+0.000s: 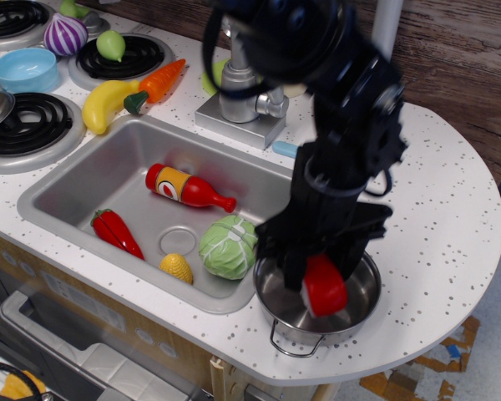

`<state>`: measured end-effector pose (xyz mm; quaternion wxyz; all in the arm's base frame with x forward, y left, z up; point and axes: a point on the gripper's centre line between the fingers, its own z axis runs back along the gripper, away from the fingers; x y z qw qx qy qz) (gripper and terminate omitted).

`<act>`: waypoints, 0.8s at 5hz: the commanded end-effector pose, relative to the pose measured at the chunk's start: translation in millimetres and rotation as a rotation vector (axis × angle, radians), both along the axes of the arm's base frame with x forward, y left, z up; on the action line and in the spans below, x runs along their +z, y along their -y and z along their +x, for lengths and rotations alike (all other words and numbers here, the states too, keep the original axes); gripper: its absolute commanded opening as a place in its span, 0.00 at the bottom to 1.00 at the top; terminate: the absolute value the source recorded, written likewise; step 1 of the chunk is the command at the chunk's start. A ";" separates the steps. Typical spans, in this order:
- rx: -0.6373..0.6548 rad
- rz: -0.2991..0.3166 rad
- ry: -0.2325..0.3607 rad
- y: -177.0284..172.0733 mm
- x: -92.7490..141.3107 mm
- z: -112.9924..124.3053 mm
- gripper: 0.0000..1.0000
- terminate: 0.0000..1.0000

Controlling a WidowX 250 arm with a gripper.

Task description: Take sushi out of pan

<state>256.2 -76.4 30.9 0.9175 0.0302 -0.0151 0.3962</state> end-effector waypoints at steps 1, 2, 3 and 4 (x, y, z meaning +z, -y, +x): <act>-0.051 0.036 0.038 6.4 54.7 32.4 0.00 0.00; -0.092 0.031 0.075 -0.4 51.1 67.6 0.00 0.00; -0.089 0.045 0.147 3.8 37.0 93.5 0.00 0.00; -0.109 0.023 0.223 -0.4 20.6 114.5 0.00 0.00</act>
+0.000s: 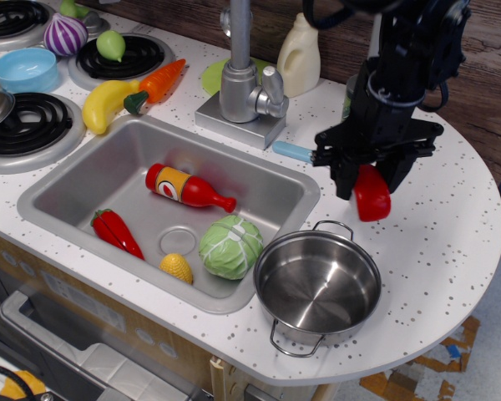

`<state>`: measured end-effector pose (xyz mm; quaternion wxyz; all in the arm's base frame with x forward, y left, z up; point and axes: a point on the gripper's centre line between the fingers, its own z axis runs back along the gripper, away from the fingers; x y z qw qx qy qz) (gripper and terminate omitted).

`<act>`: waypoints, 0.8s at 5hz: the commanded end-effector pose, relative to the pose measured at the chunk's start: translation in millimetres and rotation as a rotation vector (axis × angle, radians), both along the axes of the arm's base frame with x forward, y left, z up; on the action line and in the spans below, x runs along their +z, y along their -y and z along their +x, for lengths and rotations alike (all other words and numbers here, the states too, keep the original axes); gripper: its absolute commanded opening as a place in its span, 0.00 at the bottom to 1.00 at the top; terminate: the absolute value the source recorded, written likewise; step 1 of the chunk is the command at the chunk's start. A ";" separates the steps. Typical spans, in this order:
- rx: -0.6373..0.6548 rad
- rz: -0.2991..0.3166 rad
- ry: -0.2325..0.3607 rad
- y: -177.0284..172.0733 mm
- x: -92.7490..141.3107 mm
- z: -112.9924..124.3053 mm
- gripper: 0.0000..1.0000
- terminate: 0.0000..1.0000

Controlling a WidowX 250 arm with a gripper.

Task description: Take sushi out of pan

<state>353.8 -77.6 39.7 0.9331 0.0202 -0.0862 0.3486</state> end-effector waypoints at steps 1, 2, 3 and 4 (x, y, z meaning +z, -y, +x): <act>-0.004 -0.033 0.127 4.0 4.5 27.6 0.00 0.00; -0.050 -0.040 0.197 2.7 0.5 33.4 1.00 0.00; -0.050 -0.040 0.197 2.7 0.5 33.4 1.00 0.00; -0.050 -0.040 0.197 2.7 0.5 33.4 1.00 0.00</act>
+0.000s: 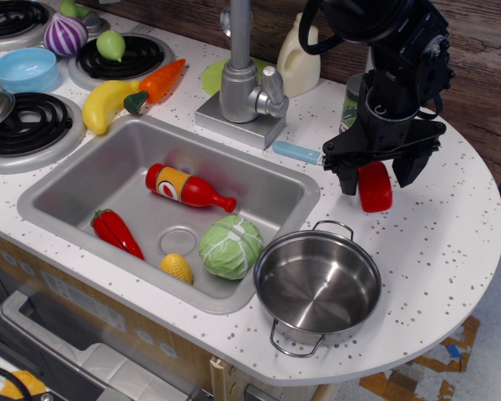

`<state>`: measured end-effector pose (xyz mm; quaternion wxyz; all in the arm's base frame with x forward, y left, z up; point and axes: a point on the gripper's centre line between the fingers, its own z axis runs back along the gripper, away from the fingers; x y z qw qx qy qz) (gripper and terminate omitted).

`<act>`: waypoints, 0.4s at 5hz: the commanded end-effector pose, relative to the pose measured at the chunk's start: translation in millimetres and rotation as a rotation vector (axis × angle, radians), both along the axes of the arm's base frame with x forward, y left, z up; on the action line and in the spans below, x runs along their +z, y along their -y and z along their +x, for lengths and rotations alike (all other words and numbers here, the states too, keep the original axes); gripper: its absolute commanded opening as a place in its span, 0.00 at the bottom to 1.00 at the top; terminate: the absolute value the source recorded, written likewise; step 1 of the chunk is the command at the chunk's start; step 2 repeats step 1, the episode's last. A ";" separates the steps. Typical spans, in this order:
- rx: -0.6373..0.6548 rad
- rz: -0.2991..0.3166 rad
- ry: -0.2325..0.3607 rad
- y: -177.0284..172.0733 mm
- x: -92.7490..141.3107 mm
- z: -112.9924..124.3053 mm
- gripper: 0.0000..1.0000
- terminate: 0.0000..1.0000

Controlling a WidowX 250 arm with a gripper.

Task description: Take sushi out of pan

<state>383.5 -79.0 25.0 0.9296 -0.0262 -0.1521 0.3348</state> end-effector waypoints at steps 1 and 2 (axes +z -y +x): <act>-0.016 -0.001 0.042 1.3 15.1 3.7 1.00 1.00; -0.016 -0.001 0.042 1.3 15.1 3.7 1.00 1.00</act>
